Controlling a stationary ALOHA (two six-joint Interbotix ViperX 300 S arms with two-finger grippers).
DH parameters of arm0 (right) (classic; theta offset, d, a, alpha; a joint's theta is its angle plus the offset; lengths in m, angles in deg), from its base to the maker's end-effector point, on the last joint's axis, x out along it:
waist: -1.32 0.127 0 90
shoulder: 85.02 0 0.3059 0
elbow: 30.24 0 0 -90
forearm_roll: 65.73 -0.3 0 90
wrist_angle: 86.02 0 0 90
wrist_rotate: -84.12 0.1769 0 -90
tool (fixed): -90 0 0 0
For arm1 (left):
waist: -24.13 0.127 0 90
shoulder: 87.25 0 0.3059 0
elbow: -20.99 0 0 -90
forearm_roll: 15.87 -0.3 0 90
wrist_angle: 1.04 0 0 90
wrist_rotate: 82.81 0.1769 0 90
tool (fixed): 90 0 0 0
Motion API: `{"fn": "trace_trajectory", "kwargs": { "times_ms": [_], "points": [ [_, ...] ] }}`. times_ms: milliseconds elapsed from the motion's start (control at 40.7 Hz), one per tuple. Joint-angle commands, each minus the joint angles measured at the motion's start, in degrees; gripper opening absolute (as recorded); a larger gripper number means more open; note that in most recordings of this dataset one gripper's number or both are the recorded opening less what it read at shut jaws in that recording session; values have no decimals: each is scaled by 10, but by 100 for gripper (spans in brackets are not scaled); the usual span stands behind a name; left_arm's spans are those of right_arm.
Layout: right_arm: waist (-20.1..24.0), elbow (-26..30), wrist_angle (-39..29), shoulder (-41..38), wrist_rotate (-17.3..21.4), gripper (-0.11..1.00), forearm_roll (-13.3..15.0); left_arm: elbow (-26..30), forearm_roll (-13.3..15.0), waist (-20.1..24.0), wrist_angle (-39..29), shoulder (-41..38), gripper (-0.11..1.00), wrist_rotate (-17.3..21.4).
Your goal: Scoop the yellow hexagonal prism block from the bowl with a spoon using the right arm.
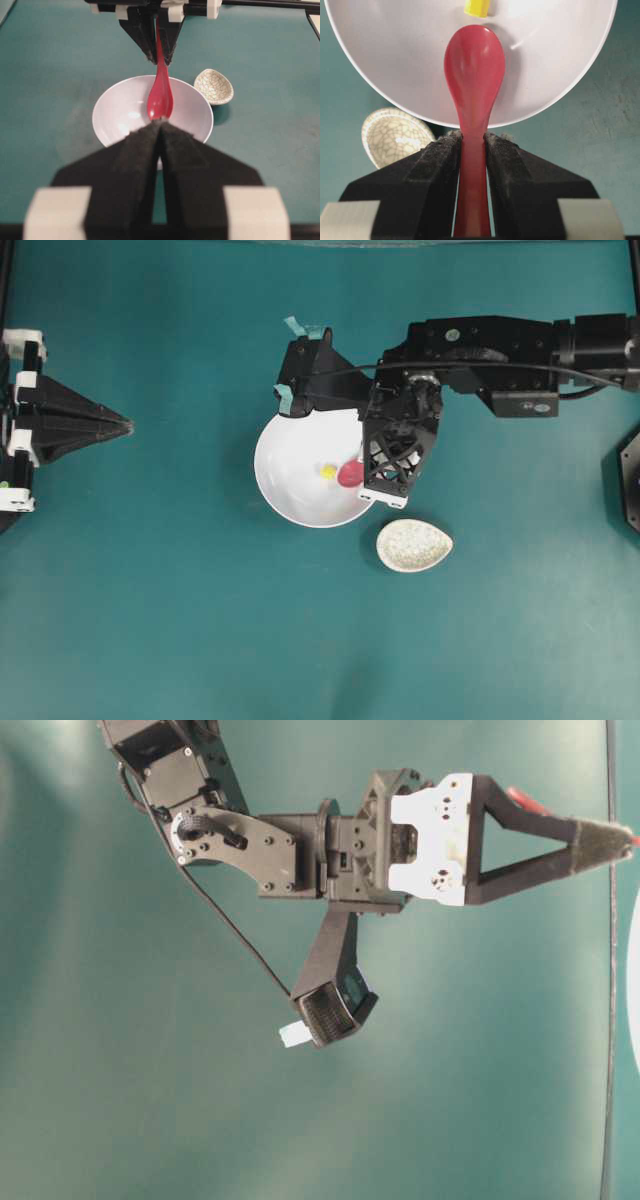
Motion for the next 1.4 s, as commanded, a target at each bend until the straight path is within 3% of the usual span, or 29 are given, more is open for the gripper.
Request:
{"fn": "trace_trajectory", "kwargs": {
  "times_ms": [0,835,1376],
  "points": [
    [0,15,3,7,-1,23,1,13,-1,1,5,-3,0,1],
    [0,12,127,-25,-42,23,1,13,-2,2,5,-3,0,1],
    [0,-21,203,-25,-45,23,0,14,-1,1,5,-3,0,1]
  ]
}}
